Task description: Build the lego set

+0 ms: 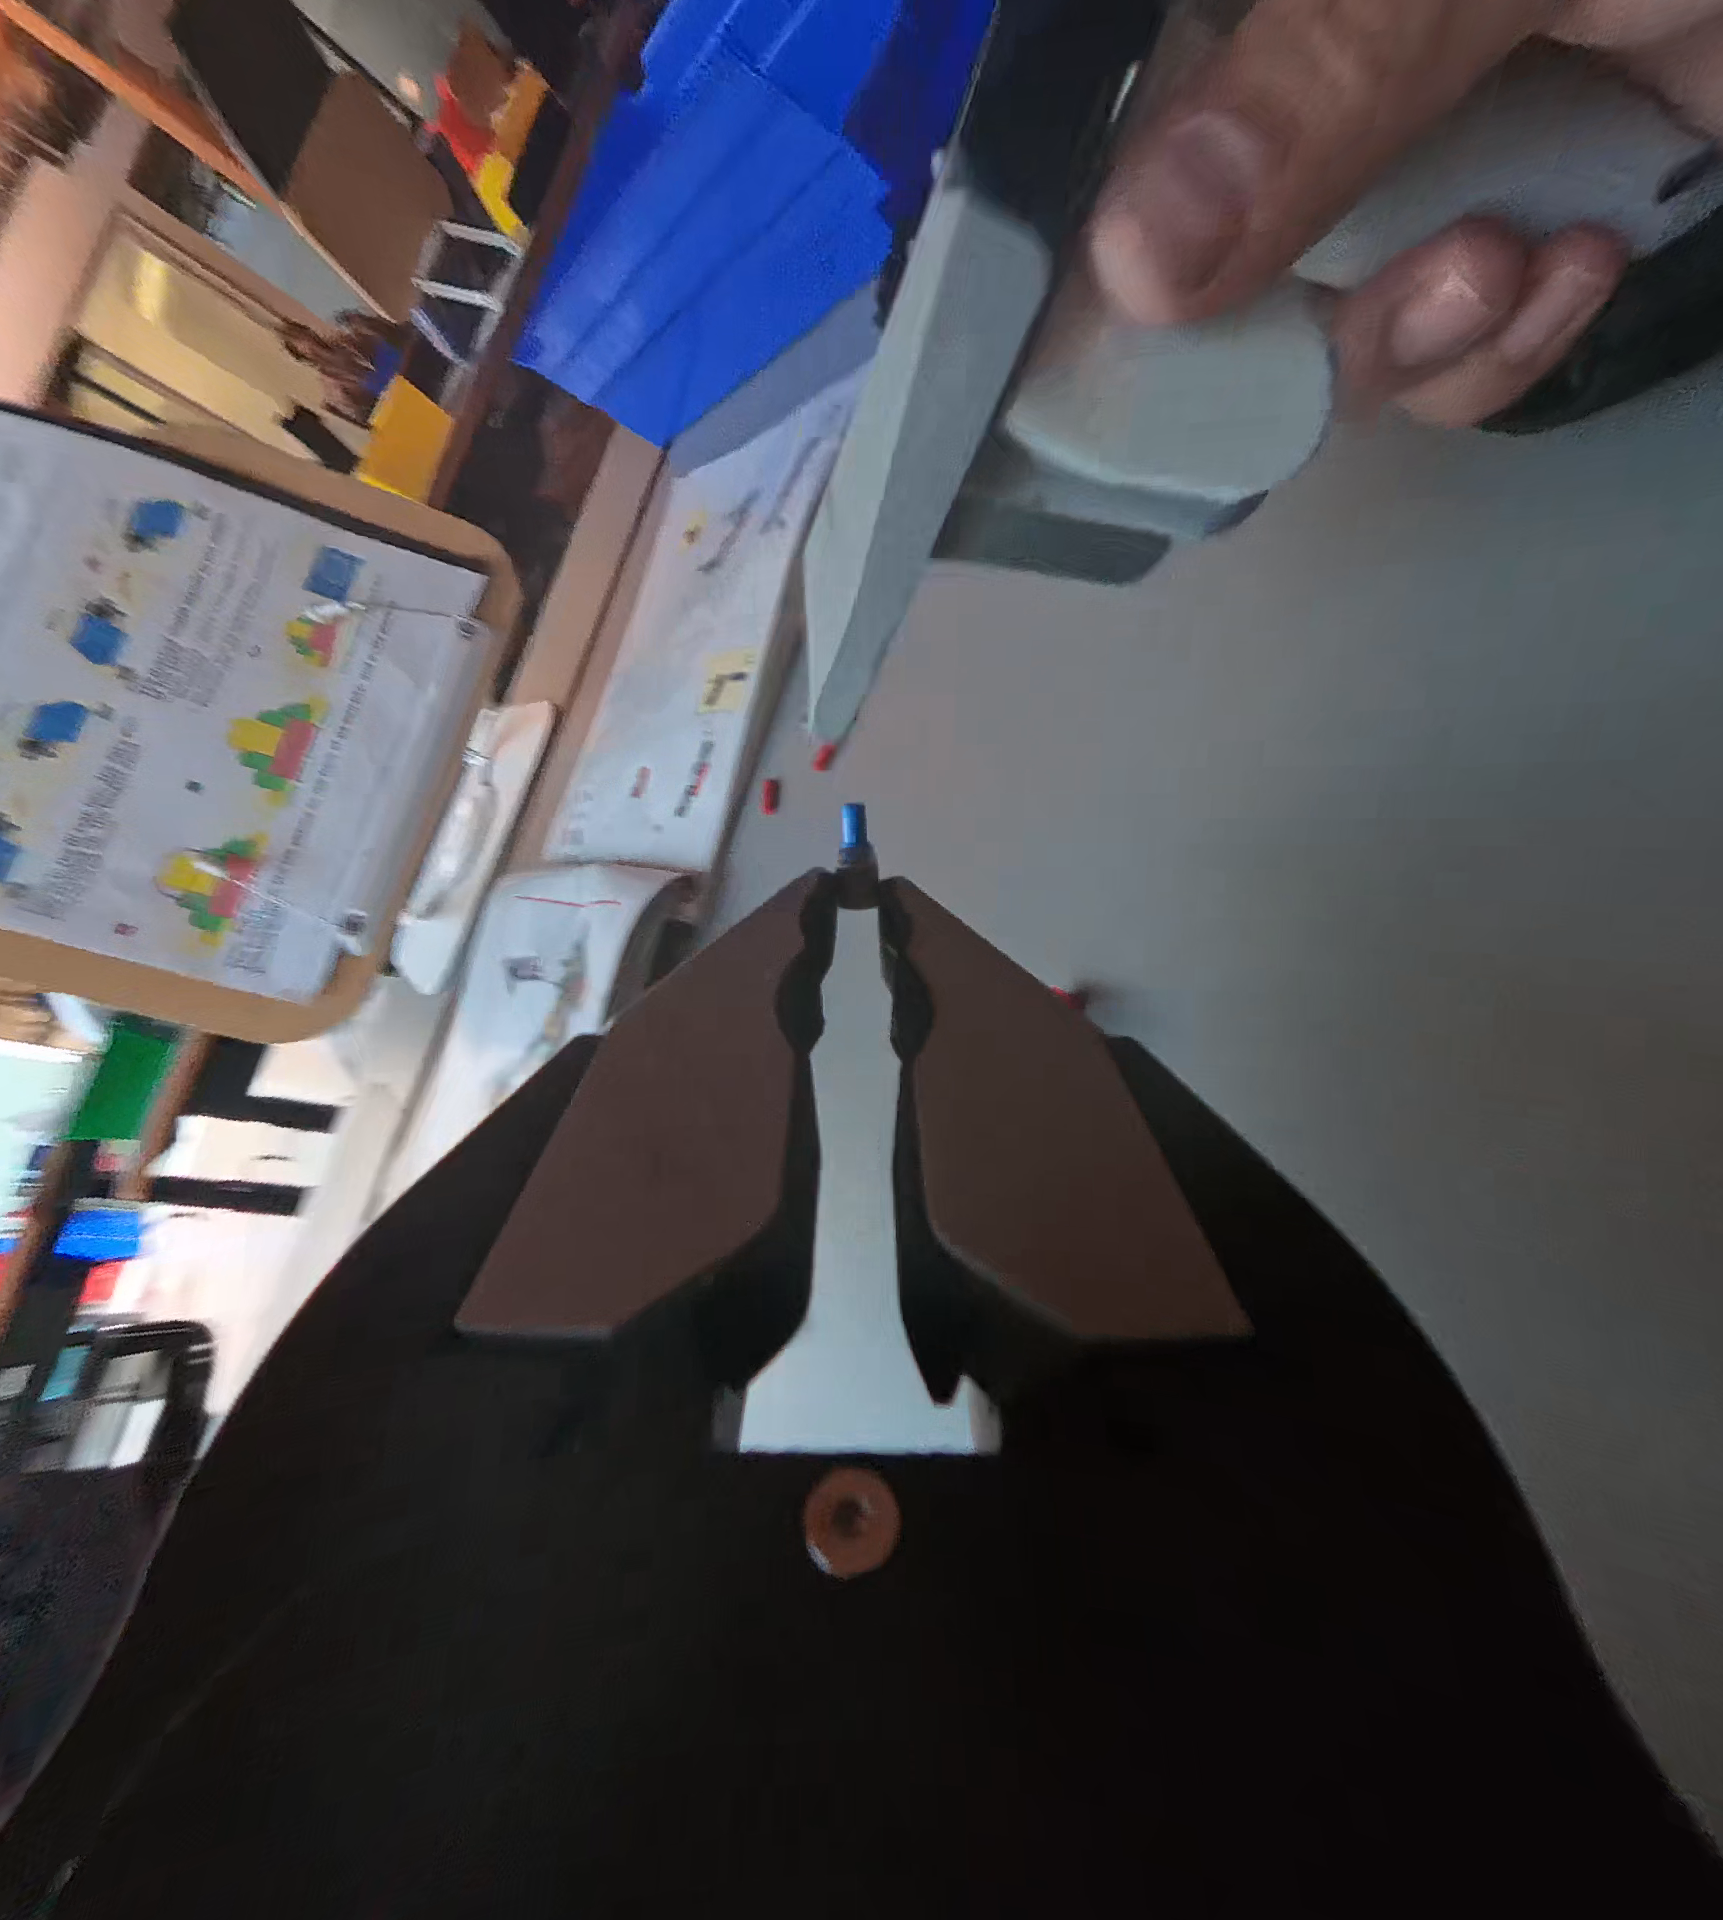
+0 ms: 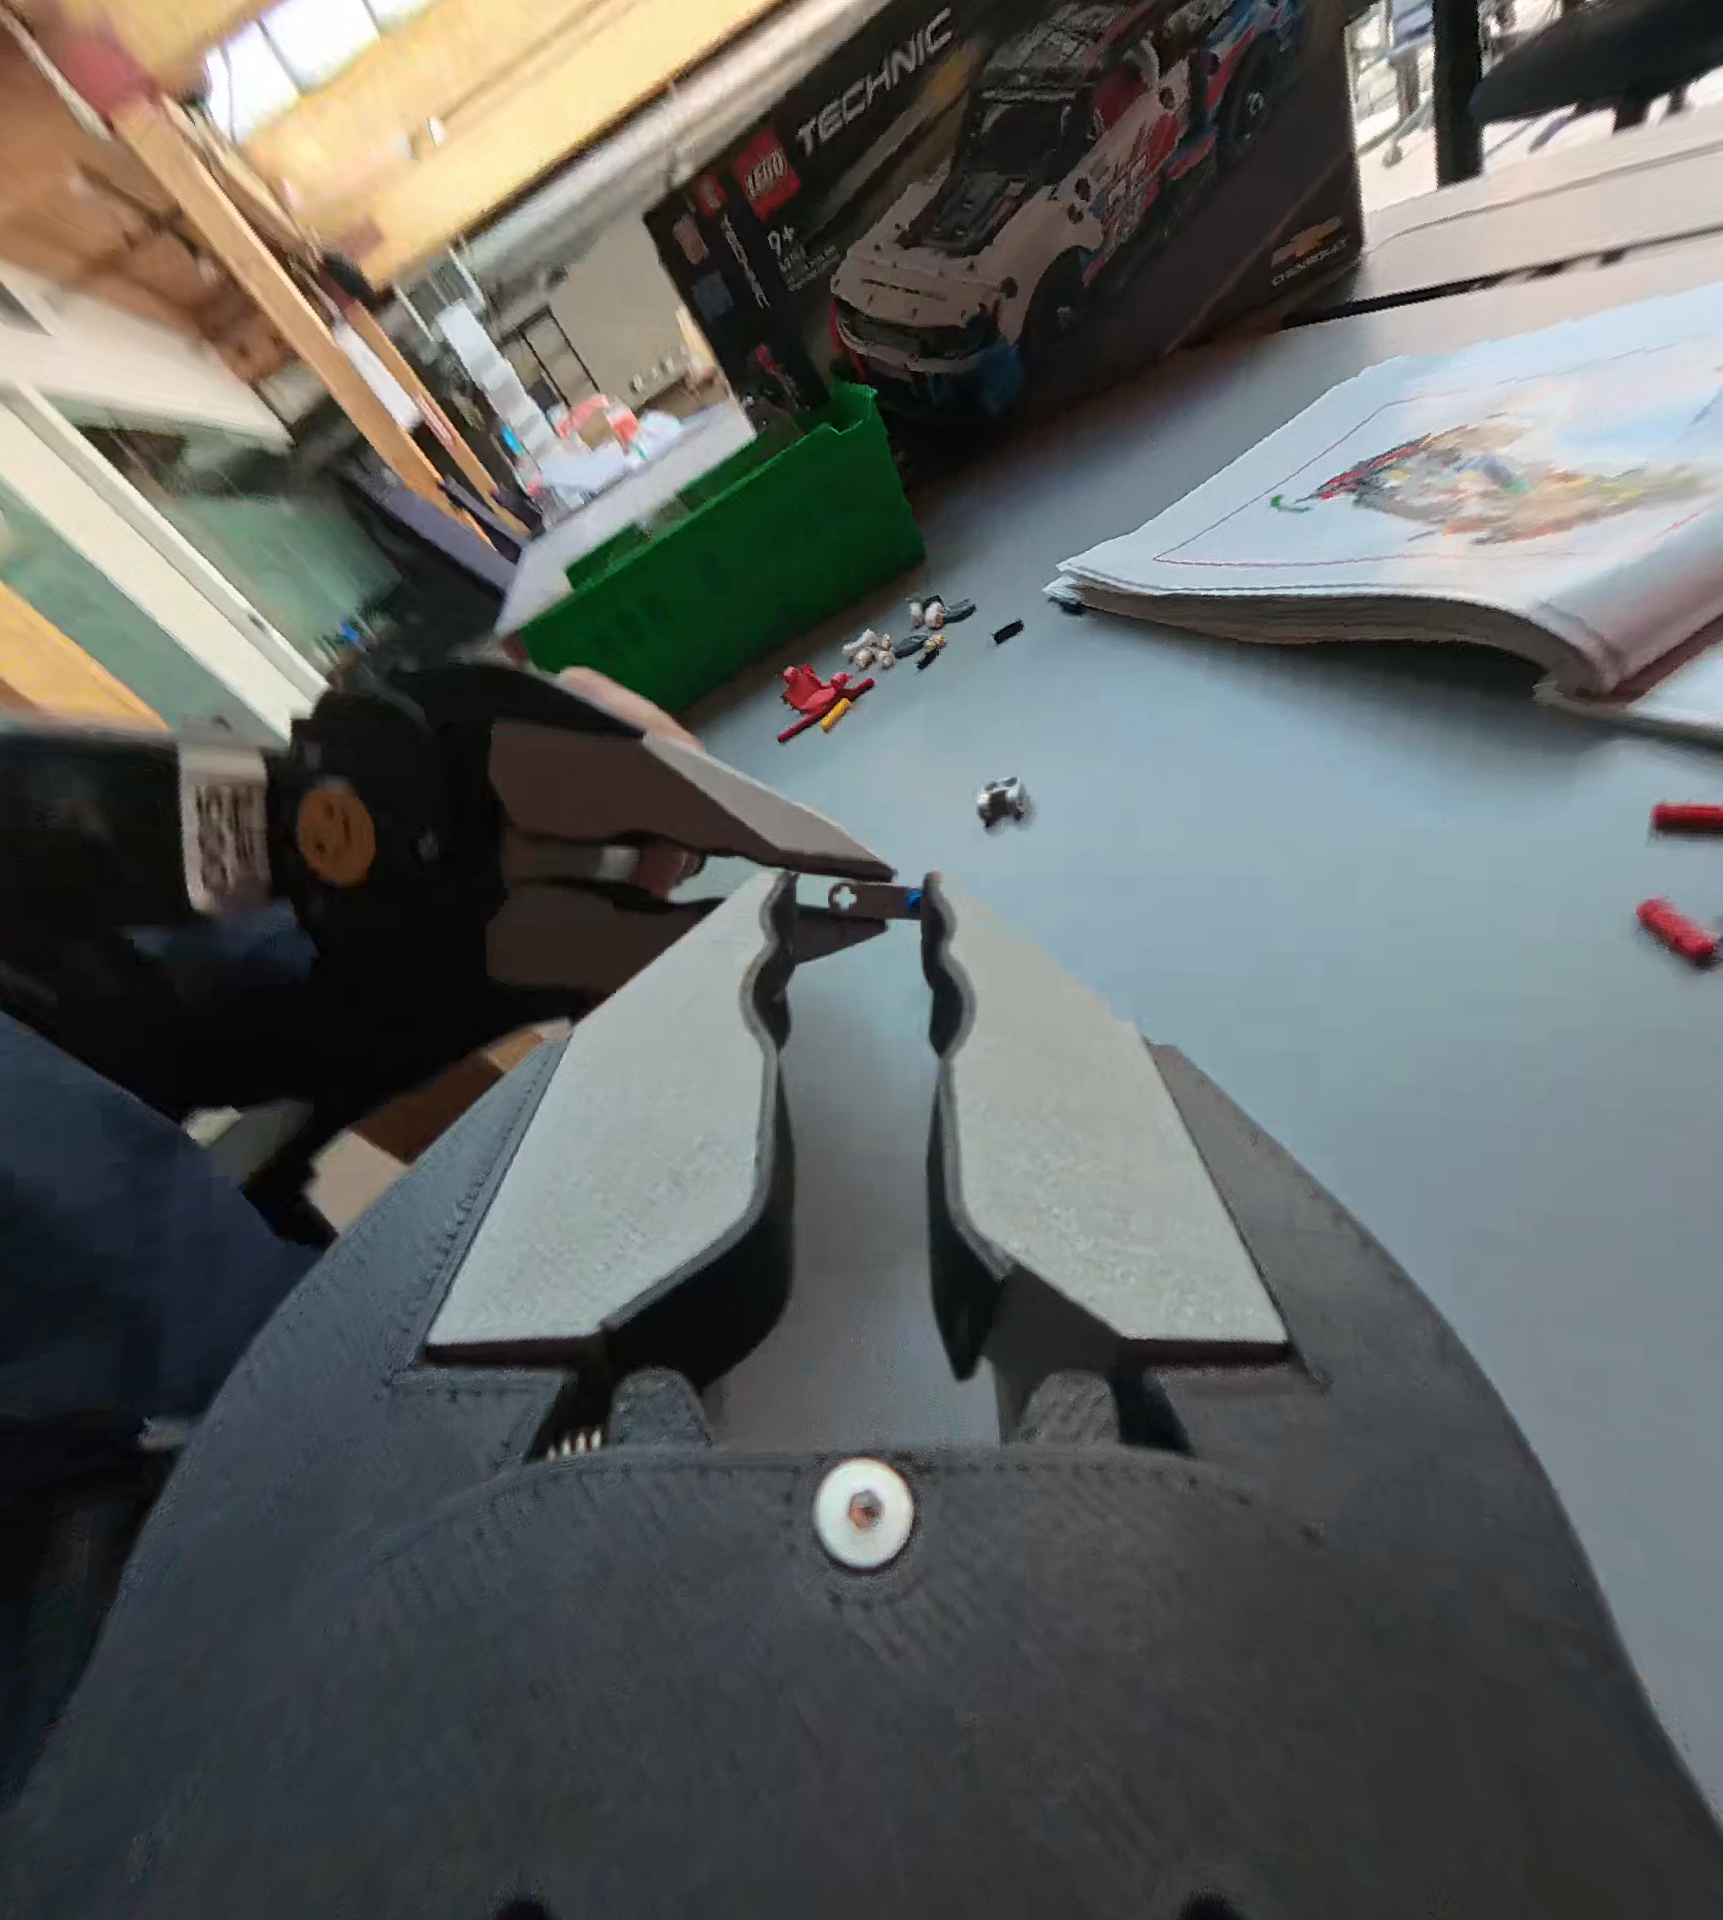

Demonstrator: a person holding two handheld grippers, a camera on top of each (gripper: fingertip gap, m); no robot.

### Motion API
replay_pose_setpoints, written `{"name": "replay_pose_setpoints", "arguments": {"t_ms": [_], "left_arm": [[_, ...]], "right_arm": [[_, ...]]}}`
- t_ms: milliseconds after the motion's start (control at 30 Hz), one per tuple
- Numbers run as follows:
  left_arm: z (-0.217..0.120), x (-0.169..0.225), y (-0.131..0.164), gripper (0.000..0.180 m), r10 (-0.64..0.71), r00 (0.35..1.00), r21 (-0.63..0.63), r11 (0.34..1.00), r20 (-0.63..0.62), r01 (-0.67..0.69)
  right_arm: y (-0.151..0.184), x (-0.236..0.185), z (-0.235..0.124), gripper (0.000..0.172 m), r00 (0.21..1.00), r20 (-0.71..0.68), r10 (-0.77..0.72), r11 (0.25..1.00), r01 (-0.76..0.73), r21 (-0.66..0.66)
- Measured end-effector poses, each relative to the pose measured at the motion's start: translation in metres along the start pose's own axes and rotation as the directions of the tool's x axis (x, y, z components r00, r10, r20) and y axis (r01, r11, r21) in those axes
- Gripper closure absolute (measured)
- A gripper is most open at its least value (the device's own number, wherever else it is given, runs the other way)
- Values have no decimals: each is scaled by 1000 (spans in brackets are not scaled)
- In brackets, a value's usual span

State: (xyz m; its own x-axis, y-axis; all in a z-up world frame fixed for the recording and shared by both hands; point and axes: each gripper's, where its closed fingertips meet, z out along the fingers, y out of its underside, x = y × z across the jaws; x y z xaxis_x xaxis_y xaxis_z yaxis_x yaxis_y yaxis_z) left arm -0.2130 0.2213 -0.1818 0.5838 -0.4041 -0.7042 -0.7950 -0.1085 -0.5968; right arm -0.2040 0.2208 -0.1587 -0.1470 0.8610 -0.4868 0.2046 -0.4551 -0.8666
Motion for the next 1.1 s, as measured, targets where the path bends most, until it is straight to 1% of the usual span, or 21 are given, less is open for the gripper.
{"name": "replay_pose_setpoints", "arguments": {"t_ms": [33,67,100,133,167,233,300,333,367,433,500,567,633,700,733,800,867,933,967,1033,1100], "left_arm": [[0,3,3,175,-46,997,-1,999,-68,46],[0,4,4,175,-77,990,-1,997,-118,77],[-2,9,4,175,-96,977,5,995,-190,98],[-3,11,3,175,-118,961,1,992,-248,122],[-4,9,2,175,-134,954,1,990,-267,139],[-8,15,-1,175,-119,926,4,992,-359,130],[-11,15,-1,175,-100,916,-9,994,-388,105],[-14,17,-2,175,-93,904,-12,995,-418,97],[-16,18,-4,175,-97,896,-18,995,-433,99],[-18,17,-6,175,-99,891,-29,995,-443,96],[-20,16,-7,175,-96,892,-37,995,-442,89],[-23,13,-11,175,-121,889,-29,992,-441,120],[-26,7,-17,174,-168,880,-10,983,-443,183],[-28,3,-21,172,-232,853,17,962,-468,271],[-29,3,-22,169,-264,832,24,949,-489,315],[-31,0,-25,165,-327,791,41,914,-518,404],[-38,-2,-34,166,-351,749,90,875,-562,477],[-45,-5,-42,166,-358,723,130,842,-592,523],[-46,-8,-44,162,-359,721,144,833,-593,534],[-50,-11,-47,157,-333,737,173,839,-588,516],[-56,-9,-51,157,-294,740,190,849,-605,493]], "right_arm": [[1,-2,-4,155,994,-11,-106,994,105,-41],[5,-8,-7,157,975,-3,-222,971,221,-94],[9,-9,-7,158,942,-7,-336,930,331,-161],[13,-4,-8,158,889,-39,-455,868,434,-240],[17,0,-7,156,818,-49,-573,787,532,-312],[18,1,-4,154,672,-34,-740,628,671,-395],[25,-3,1,158,572,29,-820,504,745,-437],[27,-1,4,159,541,40,-840,466,757,-459],[31,-1,7,162,524,62,-849,438,765,-471],[33,-1,11,167,502,70,-862,416,780,-468],[31,-4,12,168,502,64,-863,425,787,-448],[29,-7,11,169,506,51,-861,444,796,-411],[24,-11,11,170,560,21,-828,520,782,-344],[17,-20,11,170,652,15,-758,634,741,-221],[12,-26,9,171,709,27,-704,700,700,-141],[2,-40,5,171,810,108,-577,816,578,22],[-3,-43,2,171,873,181,-452,892,441,100],[-5,-50,0,171,902,299,-312,950,285,131],[-6,-51,-1,171,907,344,-243,969,207,136],[-12,-55,-2,171,893,428,-141,985,84,149],[-16,-57,-4,171,876,474,-90,986,13,164]]}}
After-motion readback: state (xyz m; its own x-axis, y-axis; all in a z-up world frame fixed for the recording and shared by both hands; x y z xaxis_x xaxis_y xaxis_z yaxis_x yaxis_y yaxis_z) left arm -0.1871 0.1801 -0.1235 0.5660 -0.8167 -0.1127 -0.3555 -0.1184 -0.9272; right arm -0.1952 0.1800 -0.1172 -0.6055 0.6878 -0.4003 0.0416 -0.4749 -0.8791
